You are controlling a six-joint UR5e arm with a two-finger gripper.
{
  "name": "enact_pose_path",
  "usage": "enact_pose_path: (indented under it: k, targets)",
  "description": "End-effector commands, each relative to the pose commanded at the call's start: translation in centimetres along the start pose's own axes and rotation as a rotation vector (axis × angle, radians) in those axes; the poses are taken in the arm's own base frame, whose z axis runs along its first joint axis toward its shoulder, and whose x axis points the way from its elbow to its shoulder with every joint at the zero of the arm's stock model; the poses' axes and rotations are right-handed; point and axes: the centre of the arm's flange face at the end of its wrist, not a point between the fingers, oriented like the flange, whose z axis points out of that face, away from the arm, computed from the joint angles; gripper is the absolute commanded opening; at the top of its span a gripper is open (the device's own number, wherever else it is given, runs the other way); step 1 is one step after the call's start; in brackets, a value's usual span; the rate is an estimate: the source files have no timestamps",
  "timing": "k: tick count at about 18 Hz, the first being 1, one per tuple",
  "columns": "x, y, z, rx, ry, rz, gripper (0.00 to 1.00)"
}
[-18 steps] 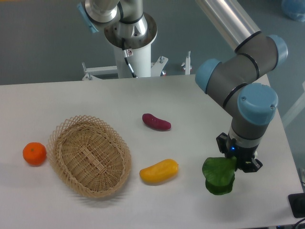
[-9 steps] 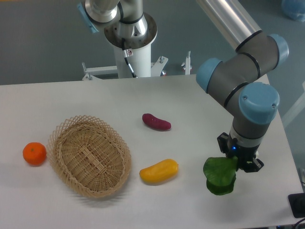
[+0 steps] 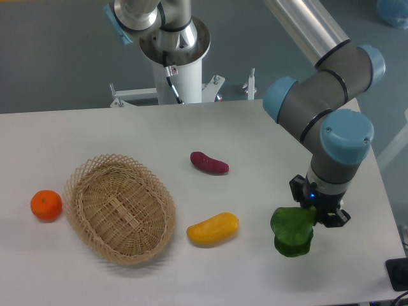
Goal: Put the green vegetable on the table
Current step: 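Move the held bok choy toward the yellow mango and lower it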
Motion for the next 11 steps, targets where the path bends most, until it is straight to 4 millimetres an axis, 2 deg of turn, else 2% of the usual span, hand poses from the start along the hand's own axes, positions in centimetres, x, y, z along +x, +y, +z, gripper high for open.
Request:
enact_pose_path:
  k: [8,11]
  targets:
    - [5.7,0.4,-0.4,-0.001,0.022,0.109,0.29]
    - [7.3,-0.2,1.3,0.001,0.016,0.115,0.29]
